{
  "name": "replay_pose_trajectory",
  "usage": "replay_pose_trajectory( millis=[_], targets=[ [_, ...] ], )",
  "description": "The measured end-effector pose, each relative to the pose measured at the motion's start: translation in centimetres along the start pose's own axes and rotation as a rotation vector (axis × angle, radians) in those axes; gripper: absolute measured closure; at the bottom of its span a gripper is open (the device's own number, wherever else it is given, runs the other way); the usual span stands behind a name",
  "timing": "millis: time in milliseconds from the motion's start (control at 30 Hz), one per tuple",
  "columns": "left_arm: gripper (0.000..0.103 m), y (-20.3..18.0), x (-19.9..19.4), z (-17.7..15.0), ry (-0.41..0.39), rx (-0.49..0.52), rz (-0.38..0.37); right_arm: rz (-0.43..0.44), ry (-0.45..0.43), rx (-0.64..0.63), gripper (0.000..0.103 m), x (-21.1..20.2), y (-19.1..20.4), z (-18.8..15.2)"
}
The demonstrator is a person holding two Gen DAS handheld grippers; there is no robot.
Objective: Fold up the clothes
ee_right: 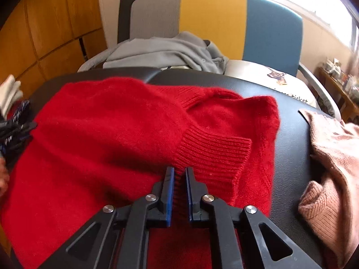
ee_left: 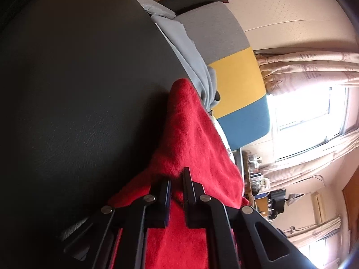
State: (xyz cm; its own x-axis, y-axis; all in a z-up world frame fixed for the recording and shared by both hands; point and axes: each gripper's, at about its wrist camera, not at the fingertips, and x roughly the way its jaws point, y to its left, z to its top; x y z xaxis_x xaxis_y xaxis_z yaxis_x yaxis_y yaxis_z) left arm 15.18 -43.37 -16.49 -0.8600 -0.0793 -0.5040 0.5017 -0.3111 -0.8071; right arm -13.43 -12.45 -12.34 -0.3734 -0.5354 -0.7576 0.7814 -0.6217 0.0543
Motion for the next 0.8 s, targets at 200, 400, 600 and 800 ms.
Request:
replay_pose_trajectory(
  millis=[200, 400, 600, 800],
  targets=[
    [0.095, -3.6, -3.1, -0.4, -0.062, 0.209, 0.089, 0.049, -0.055, 0.082, 0.081, -1.7, -1.1, 1.1],
    [0.083, -11.5, 1.6, 2.2, -0.051, 0.464, 0.109, 0.163, -0.110, 0.049, 0.073, -2.0, 2.2, 4.6],
    [0.083, -11.3, 8.2, 5.2, -0.015, 0.508, 0.301, 0.151, -0.106, -0.078, 0.054, 1.0, 6.3, 8.0],
    [0.085, -6.0, 7.1, 4.2, -0.038, 0.478, 0.365, 0.106, -0.049, -0.189, 0.048, 4.8, 7.0, 6.9]
  ],
)
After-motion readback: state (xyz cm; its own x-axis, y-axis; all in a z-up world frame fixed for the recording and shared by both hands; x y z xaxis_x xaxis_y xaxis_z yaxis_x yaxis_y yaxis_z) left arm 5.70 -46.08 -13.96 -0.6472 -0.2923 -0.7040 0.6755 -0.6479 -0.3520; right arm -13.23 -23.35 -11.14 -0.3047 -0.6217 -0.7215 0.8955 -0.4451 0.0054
